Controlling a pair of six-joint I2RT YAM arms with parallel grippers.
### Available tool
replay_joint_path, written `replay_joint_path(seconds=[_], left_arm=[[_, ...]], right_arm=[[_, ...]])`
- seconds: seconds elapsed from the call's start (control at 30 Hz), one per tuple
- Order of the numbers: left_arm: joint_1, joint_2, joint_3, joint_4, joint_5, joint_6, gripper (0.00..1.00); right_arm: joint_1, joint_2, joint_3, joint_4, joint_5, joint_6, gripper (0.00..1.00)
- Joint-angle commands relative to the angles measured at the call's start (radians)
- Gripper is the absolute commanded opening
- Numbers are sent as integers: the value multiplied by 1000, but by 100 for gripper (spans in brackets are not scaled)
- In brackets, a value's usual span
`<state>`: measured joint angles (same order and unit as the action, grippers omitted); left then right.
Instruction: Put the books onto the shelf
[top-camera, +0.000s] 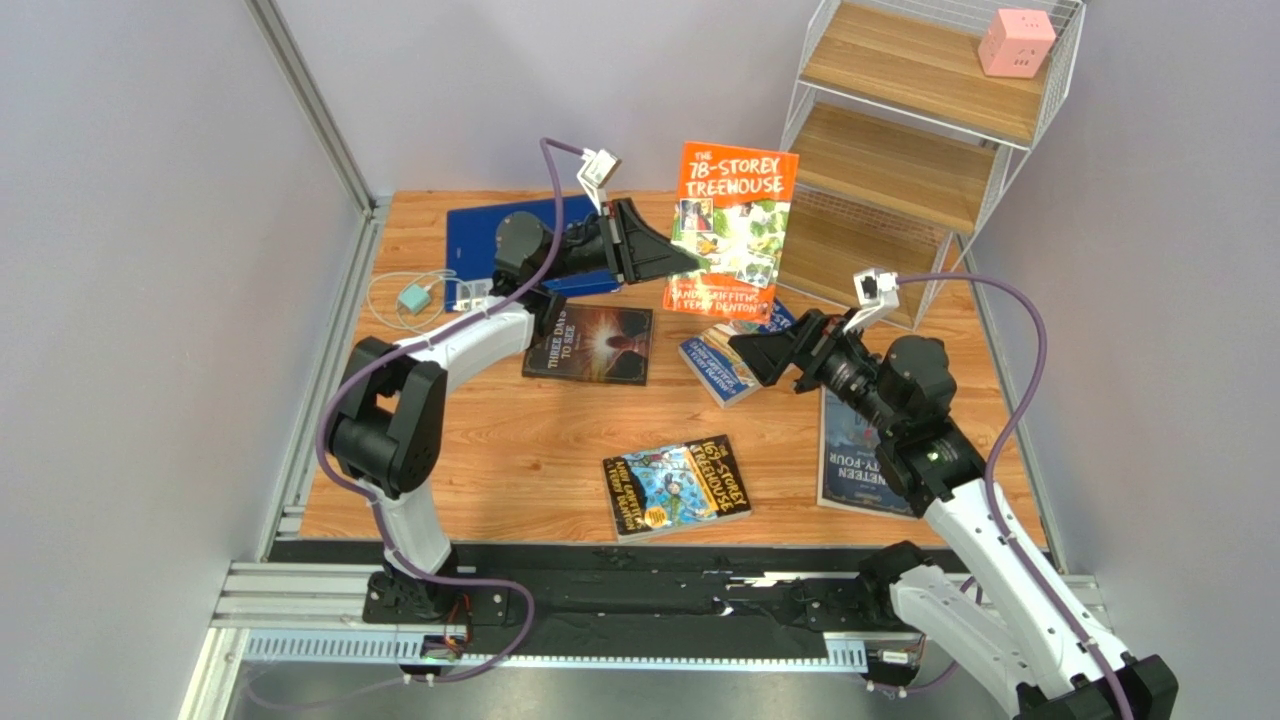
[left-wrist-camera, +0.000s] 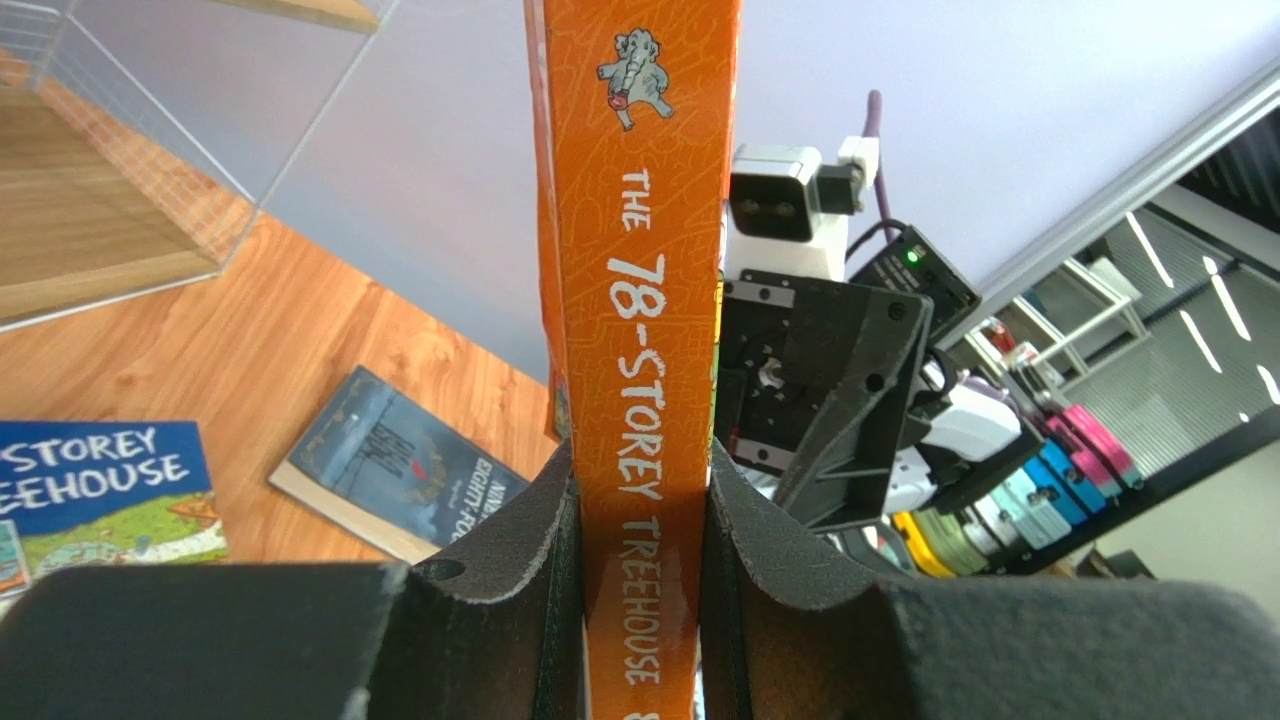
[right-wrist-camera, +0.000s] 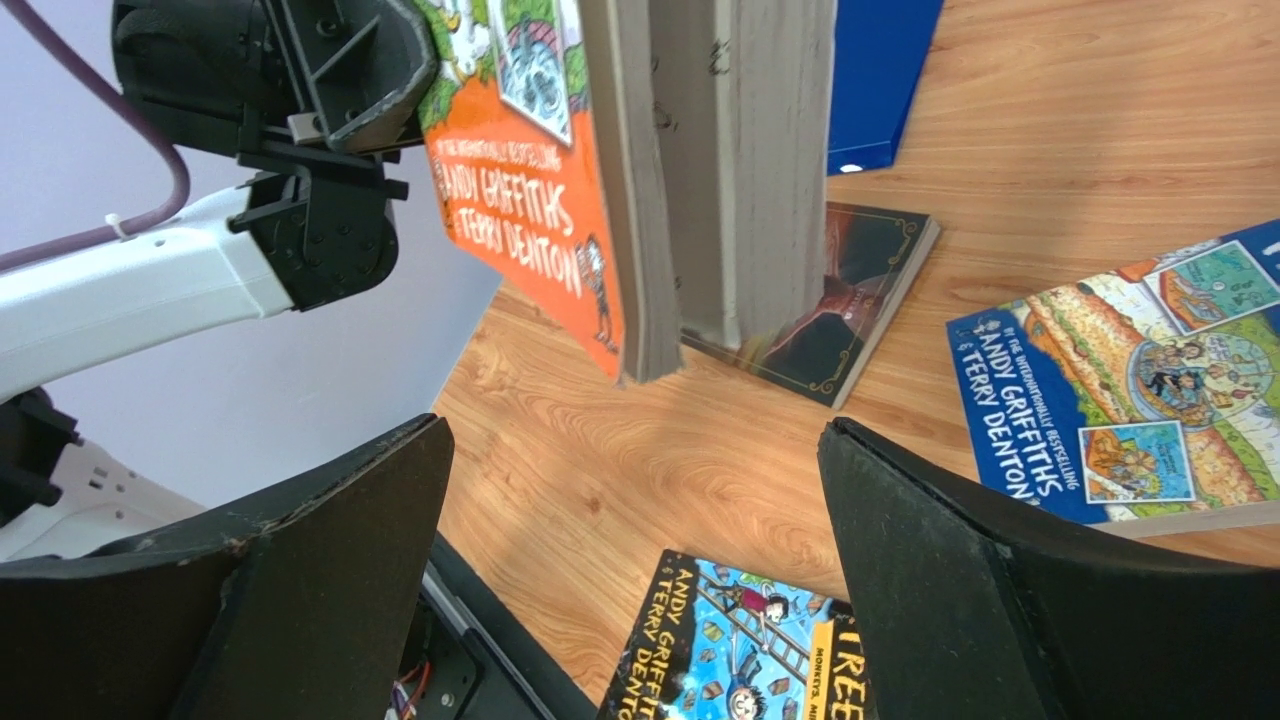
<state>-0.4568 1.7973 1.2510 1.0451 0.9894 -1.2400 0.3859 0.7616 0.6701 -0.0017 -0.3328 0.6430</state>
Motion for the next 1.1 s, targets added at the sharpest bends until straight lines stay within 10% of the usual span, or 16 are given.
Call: replay_joint_path(seconds=[0.0,0.4,0.53,0.73,0.93,1.07], left_arm=[[-28,-53,1,133,9,-18,0],[-52,-9,-9,236,9,-75,0],[-52,-3,18,187,14,-44,0],[-52,2,36,87,8,17,1],[-25,-55,2,-175,-20,232,82],[26,-211,-61,-576,-158,483,90]], right_arm=[[5,2,39,26,55,-37,100],[7,64,52,109,43,12,90],[7,38,49,86,63,33,17],[7,-16,49,32,106,12,0],[4,1,60,-32,144,-12,0],[-15,28,88,-76,140,-22,0]])
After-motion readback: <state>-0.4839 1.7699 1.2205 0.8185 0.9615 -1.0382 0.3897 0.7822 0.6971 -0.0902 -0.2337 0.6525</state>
